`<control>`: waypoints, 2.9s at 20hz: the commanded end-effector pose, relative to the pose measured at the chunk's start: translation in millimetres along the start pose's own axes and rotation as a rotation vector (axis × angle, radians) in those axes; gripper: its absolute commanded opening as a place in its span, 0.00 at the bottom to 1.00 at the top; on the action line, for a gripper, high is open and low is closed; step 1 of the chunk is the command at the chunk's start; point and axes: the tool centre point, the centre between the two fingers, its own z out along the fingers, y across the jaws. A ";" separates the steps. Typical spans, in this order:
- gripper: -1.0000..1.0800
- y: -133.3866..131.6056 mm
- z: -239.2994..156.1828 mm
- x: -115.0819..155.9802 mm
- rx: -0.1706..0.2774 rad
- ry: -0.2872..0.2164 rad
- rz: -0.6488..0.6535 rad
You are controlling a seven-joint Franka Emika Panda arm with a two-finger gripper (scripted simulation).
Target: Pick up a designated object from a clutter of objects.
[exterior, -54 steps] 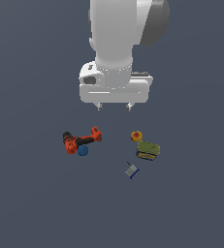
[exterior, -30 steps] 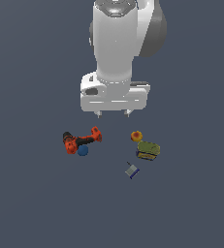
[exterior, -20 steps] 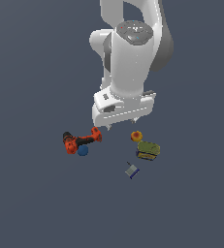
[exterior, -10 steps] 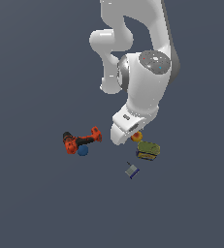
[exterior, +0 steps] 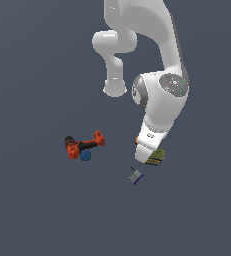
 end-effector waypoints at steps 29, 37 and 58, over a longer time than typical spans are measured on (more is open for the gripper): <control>0.96 -26.2 80.6 35.1 0.003 0.024 -0.290; 0.00 -25.6 88.2 36.0 0.003 0.024 -0.291; 0.00 -13.5 55.4 0.0 0.001 0.024 -0.291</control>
